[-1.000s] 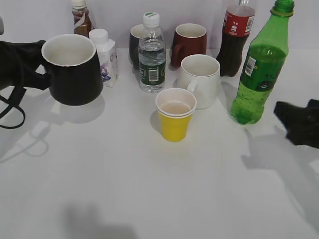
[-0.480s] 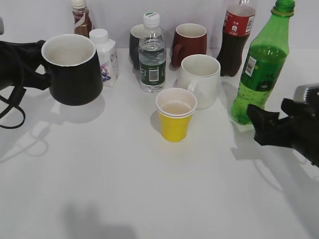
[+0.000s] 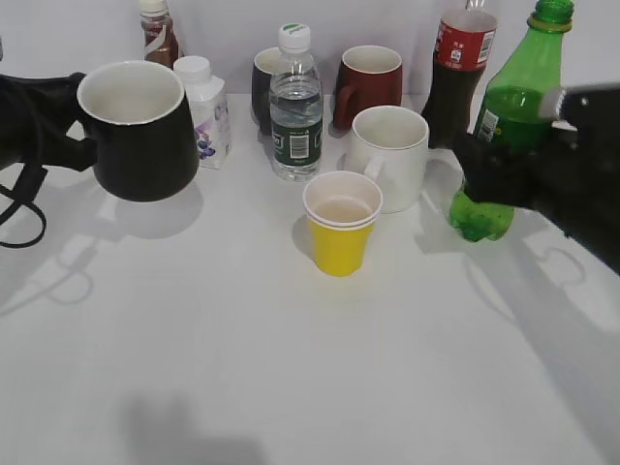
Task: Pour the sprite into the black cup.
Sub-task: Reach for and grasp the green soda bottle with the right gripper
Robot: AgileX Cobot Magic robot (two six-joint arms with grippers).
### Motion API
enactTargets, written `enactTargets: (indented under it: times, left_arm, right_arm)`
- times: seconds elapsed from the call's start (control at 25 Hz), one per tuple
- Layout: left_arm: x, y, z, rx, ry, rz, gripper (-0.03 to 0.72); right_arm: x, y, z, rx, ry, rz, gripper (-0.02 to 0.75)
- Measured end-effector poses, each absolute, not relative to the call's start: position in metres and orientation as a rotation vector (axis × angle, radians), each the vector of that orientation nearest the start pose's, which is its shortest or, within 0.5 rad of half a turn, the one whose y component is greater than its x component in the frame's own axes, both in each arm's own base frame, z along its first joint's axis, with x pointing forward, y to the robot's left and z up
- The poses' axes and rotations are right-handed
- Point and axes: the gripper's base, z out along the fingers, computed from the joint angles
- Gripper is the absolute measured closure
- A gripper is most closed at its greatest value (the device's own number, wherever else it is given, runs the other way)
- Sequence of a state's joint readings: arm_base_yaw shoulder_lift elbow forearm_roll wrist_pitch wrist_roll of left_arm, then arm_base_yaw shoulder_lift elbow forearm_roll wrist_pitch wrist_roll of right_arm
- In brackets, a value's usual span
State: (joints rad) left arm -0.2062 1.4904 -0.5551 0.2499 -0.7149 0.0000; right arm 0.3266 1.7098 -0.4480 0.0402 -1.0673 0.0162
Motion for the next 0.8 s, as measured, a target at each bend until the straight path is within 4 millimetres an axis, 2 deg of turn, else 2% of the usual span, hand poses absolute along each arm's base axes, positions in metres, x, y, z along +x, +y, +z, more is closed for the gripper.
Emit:
enactTargets:
  times: [0.16,0.28,0.52,0.68,0.8]
  left_arm:
    - [0.278,-0.073,0.221,0.463,1.659,-0.151,0.634]
    - [0.276,-0.073,0.22,0.475,1.683,-0.143,0.634]
    - [0.264,-0.08,0.233,0.578,1.671,-0.126,0.634]
    - [0.251,-0.098,0.243,0.647,1.639,-0.167,0.634]
    - [0.241,-0.118,0.245,0.721,1.611,-0.224,0.634]
  right_arm:
    - [0.292,0.096,0.176,-0.22,1.686,0.246,0.108]
    - [0.295,0.098,0.179,-0.244,1.706,0.235,0.305]
    - [0.282,0.101,0.197,-0.446,1.747,0.189,0.307]
    - [0.266,0.112,0.229,-0.676,1.693,0.106,0.307]
    - [0.258,0.133,0.257,-0.87,1.602,0.037,0.307]
